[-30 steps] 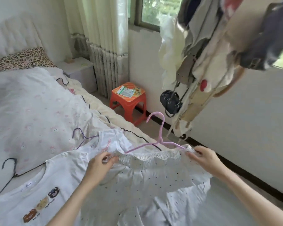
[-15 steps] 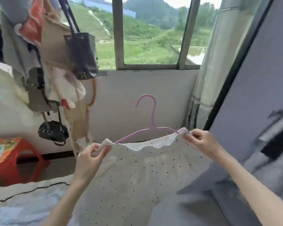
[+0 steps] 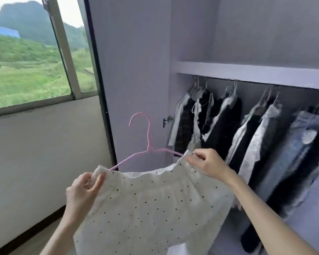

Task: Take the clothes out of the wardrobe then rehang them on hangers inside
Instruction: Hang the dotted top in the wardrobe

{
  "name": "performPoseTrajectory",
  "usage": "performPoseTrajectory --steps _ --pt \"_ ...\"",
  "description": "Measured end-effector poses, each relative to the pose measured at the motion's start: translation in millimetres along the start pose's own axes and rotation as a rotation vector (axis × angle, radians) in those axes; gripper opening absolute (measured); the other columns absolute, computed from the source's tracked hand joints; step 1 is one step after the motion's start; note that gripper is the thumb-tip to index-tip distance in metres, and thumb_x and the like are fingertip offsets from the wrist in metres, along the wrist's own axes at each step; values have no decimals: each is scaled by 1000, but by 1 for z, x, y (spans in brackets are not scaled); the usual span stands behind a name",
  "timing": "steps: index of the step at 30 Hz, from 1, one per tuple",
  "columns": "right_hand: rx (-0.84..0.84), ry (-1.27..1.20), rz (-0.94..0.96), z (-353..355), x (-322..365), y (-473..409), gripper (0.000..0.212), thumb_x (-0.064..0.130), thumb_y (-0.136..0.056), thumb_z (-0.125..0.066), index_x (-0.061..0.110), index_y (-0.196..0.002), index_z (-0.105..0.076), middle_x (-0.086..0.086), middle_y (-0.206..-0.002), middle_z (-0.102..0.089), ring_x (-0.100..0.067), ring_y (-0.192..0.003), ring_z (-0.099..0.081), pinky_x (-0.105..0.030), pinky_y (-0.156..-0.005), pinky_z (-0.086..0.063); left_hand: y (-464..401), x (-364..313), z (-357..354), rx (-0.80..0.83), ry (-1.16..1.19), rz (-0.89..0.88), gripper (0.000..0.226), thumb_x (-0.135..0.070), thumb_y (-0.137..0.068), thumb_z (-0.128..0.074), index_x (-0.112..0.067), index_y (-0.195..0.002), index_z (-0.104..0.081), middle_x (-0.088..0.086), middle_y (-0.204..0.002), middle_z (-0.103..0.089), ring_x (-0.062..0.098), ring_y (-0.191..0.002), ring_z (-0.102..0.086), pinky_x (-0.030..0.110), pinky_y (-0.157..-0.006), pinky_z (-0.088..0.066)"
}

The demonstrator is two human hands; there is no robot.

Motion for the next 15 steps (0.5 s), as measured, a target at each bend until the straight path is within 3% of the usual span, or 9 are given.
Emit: performPoseTrajectory --steps 2,6,10,13,15 --pt "-92 53 -28 22 -22 6 49 40 -84 -63 19 -48 -35 14 -39 -41 -3 -42 -36 -20 -50 -28 -6 -14 -35 33 -9 -19 35 -37 -85 -62 -9 -65 -52 0 -65 -48 19 -67 -45 30 -64 -34" --pt "-222 118 -138 57 -62 22 47 37 -83 -63 14 -52 -36 11 -41 -37 -5 -45 -36 -28 -52 -32 -21 -41 -94 109 -21 -82 42 -33 -87 -62 -7 -60 -43 1 -61 -41 19 -62 -40 40 -72 -33" --pt "-324 201 -267 87 -84 37 48 35 -83 -59 15 -51 -29 10 -41 -30 -8 -44 -29 -29 -50 -27 -42 -70 -149 178 -92 -213 50 -38 -89 -59 -16 -57 -27 -5 -56 -31 17 -59 -33 36 -77 -27" --pt "-410 235 -349 99 -98 55 49 37 -83 -58 16 -50 -28 7 -46 -30 -11 -47 -30 -31 -50 -26 -54 -81 -191 256 -111 -257 40 -33 -90 -58 -19 -60 -35 -4 -62 -39 21 -69 -39 38 -85 -28" --pt "-458 259 -416 102 -107 68 49 38 -82 -59 16 -50 -29 7 -45 -30 -11 -46 -30 -31 -49 -25 -58 -85 -219 322 -126 -310 22 -32 -91 -56 -14 -78 -52 -2 -77 -49 23 -82 -46 39 -88 -30"
Point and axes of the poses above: each hand's wrist, its own y-axis away from the middle knuckle, its own z-axis out of the back of the hand, x = y × z, the point moved 4 cm from there along -y, towards the middle knuckle
